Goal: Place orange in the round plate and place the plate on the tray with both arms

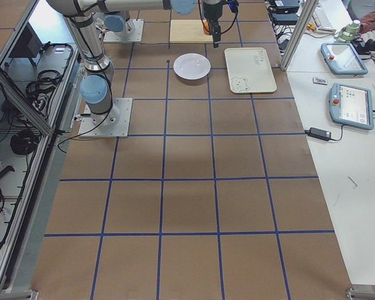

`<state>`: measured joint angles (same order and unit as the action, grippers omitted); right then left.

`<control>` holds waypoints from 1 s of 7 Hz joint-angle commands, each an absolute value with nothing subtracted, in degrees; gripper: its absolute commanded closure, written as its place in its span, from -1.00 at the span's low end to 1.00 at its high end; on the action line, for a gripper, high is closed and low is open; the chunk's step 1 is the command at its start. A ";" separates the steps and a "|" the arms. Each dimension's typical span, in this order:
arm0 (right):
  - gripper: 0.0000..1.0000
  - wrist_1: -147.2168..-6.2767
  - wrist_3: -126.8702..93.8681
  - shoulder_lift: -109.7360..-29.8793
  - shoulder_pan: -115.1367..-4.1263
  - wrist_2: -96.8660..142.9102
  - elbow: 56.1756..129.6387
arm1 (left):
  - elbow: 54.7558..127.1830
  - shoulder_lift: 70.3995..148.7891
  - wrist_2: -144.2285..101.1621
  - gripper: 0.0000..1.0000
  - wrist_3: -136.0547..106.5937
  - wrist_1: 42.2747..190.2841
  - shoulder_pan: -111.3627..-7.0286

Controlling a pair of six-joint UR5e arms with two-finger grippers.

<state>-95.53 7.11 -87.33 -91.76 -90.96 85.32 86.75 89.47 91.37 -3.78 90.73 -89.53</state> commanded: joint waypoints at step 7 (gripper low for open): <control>-1.00 -95.54 7.12 -87.45 -91.93 -90.70 85.34 | 86.92 90.18 93.15 -1.00 -2.13 90.18 -89.65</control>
<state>-95.54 7.12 -87.45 -91.93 -90.75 85.34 86.90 90.11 92.04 -3.36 90.58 -89.63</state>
